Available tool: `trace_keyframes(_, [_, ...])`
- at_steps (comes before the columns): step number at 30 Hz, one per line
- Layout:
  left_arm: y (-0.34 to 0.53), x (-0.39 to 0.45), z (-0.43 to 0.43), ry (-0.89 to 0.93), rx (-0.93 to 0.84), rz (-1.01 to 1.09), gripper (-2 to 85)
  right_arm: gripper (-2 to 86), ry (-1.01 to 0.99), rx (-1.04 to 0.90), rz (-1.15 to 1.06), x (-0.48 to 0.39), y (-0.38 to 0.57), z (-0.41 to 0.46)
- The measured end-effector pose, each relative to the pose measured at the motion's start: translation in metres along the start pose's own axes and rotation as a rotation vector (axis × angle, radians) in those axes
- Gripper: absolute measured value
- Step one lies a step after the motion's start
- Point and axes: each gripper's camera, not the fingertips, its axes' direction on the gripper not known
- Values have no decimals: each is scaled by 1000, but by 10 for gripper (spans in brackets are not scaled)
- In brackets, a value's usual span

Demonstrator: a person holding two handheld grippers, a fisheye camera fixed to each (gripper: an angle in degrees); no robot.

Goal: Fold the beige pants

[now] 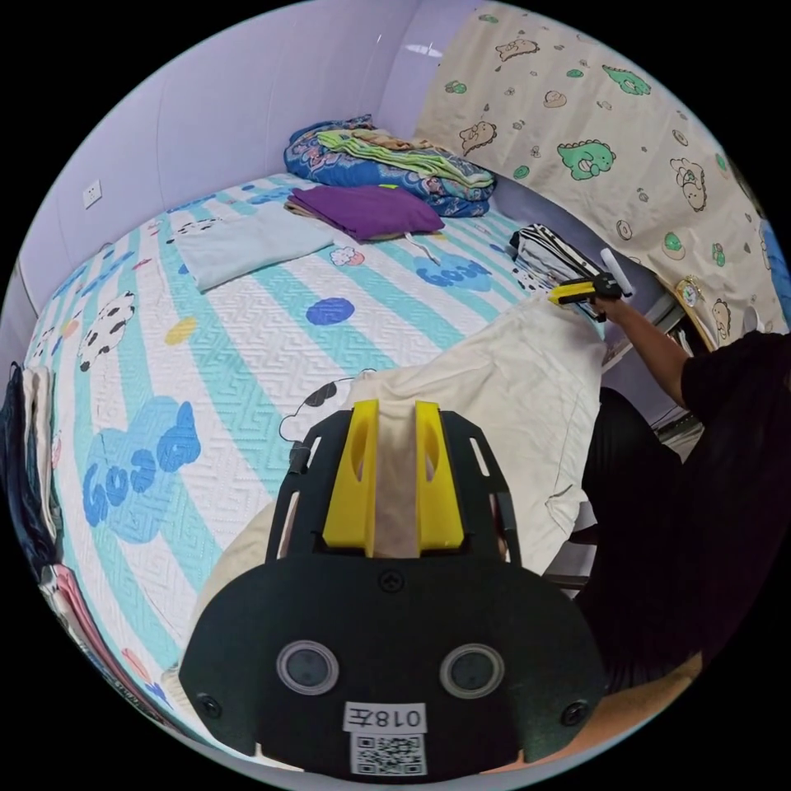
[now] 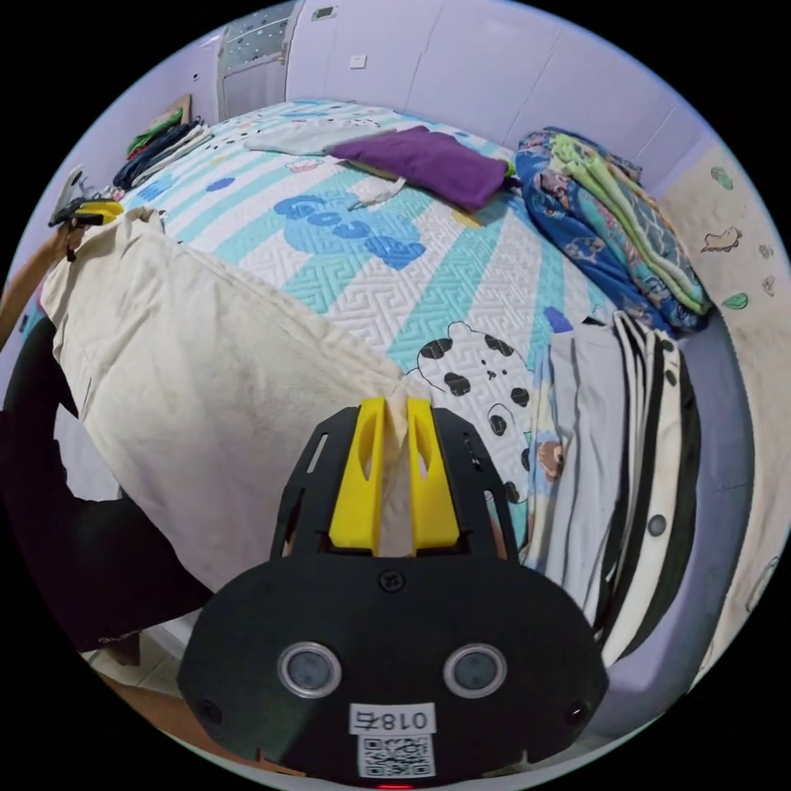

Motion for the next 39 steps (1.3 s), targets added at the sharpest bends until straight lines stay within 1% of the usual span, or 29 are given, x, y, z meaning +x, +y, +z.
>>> trace_keyframes(4, [-13,5,-14,-18,50,-1,73,49,135,76,1,-2,-3,-16])
trace_keyframes(6, [-18,3,-18,-15,73,-18,73,50,109,66,21,6,-7,-6])
trace_keyframes(8, [-22,2,-17,-15,76,-36,73,60,54,-32,51,15,-11,26])
trace_keyframes(9, [-25,2,-17,-16,81,-43,74,65,47,-35,66,17,-11,32])
trace_keyframes(12, [-32,11,-23,-10,93,-31,78,84,21,30,165,25,-1,33])
trace_keyframes(14, [-36,17,-28,-3,102,-21,80,101,45,104,266,33,15,19])
trace_keyframes(17, [-45,30,-28,-27,99,7,88,102,56,214,379,39,39,-5])
trace_keyframes(20, [-60,37,-17,-85,74,7,102,96,11,280,401,30,49,-18])
trace_keyframes(23, [-78,33,-7,-76,66,-67,122,87,-98,309,381,14,45,-18])
trace_keyframes(26, [-94,21,3,-124,28,-192,121,83,-134,308,317,-11,32,-9])
trace_keyframes(28, [-105,7,16,-149,-61,-283,110,80,-157,305,295,-23,26,-1])
trace_keyframes(30, [-113,2,30,-183,-162,-306,96,76,-174,309,290,-30,23,7])
trace_keyframes(32, [-120,1,35,-194,-177,-301,69,69,-201,304,298,-32,23,17])
trace_keyframes(34, [-136,0,34,-226,-185,-297,46,65,-204,292,307,-29,26,23])
trace_keyframes(36, [-147,-7,34,-218,-188,-325,41,60,-192,271,317,-25,30,30])
trace_keyframes(38, [-150,-22,37,-175,-182,-396,40,54,-145,228,342,-16,39,43])
trace_keyframes(39, [-147,-35,42,-134,-182,-463,41,53,-138,216,356,-13,42,47])
